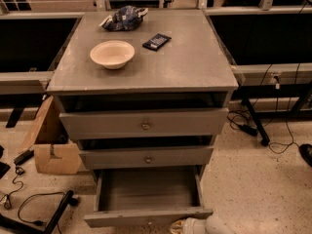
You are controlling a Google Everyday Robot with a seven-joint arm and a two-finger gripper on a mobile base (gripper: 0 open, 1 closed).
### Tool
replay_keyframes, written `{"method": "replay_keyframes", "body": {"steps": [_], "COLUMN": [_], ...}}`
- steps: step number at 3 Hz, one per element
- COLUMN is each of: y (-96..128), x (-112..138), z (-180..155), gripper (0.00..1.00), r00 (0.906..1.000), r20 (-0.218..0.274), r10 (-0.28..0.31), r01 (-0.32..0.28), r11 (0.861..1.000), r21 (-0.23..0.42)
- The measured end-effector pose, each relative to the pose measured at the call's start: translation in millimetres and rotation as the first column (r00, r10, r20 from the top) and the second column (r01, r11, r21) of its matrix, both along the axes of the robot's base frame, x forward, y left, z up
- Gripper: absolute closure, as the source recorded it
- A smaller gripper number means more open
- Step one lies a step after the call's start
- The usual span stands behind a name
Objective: Close bottom drawer
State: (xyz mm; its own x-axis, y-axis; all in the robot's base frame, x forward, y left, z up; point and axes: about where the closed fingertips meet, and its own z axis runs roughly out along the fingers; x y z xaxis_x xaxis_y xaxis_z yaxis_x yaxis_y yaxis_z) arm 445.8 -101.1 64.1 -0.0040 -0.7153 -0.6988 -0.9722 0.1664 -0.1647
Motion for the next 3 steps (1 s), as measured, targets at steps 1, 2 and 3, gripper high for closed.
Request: {"method": "replay_keyframes", "body": {"steps": [1,2,3], "y": [4.7,7.0,10.9], "x": [16.6,24.2,36.9], "z": [2.6,4.1,6.6], "gripper": [1.00,1.00,1.00], "r00": [0.9998,0.9997,0.9993], "r20": [0.008,0.012,0.019], "r10": [0.015,0.023,0.033], "r01": [-0.015,-0.022,-0.033], "r11": [1.000,1.000,0.999], "r21": [-0.004,-0.006,-0.009]}}
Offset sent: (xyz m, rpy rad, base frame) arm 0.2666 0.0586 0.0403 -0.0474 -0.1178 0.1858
